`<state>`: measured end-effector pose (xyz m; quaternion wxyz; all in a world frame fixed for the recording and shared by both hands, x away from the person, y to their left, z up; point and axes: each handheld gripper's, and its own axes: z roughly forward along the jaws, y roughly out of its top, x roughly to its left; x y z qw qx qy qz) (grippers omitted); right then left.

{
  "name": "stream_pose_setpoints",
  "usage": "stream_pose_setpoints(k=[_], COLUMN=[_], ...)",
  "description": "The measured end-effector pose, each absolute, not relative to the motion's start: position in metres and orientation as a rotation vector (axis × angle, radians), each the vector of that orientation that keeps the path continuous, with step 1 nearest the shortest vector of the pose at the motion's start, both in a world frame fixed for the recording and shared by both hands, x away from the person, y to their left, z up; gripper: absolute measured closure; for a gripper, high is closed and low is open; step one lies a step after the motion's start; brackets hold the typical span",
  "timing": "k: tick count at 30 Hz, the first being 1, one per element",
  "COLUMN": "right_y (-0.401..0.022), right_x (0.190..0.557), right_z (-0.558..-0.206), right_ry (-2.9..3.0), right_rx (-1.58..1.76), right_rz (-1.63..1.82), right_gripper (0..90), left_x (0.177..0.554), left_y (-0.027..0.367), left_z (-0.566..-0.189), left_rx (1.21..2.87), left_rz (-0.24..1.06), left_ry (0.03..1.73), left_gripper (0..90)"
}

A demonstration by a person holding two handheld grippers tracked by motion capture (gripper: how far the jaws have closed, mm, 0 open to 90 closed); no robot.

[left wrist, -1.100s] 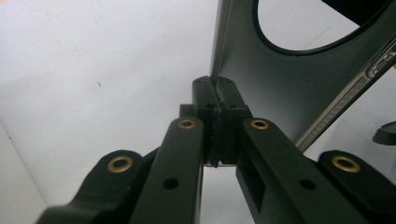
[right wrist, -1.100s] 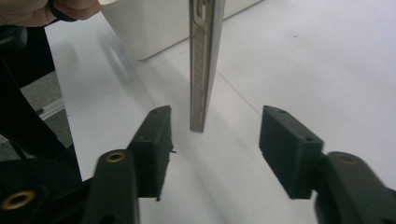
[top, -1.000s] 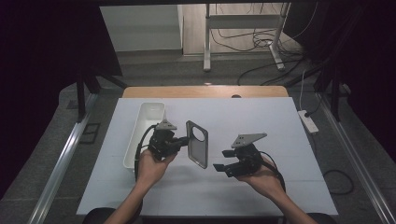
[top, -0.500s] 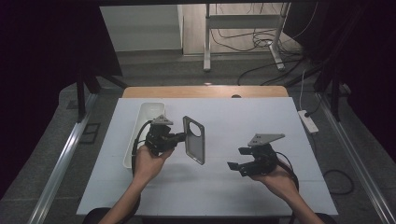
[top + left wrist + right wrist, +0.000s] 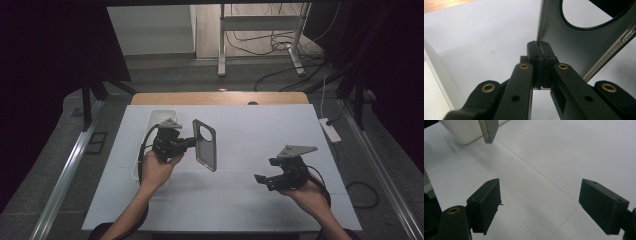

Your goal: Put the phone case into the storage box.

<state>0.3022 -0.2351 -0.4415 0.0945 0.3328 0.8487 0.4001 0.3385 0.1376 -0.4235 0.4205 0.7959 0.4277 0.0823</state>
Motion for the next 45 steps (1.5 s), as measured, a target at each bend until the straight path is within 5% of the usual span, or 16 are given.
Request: stream_pose_setpoints(k=[25,45], right_y=[-0.284,-0.318], right_x=[0.285,0.265], right_z=[-0.446,-0.452], right_ry=[2.445,2.372], right_rx=[1.151,1.24], right_rz=[1.126,1.097], right_gripper=[14.5,2.9], left_x=[0.353,0.365], left_y=[0.159,0.181], left_z=[-0.408,-0.386], left_rx=[1.958,1.915], left_rz=[0.238,0.305], left_ry=[1.12,1.174], left_gripper=[89.2,89.1])
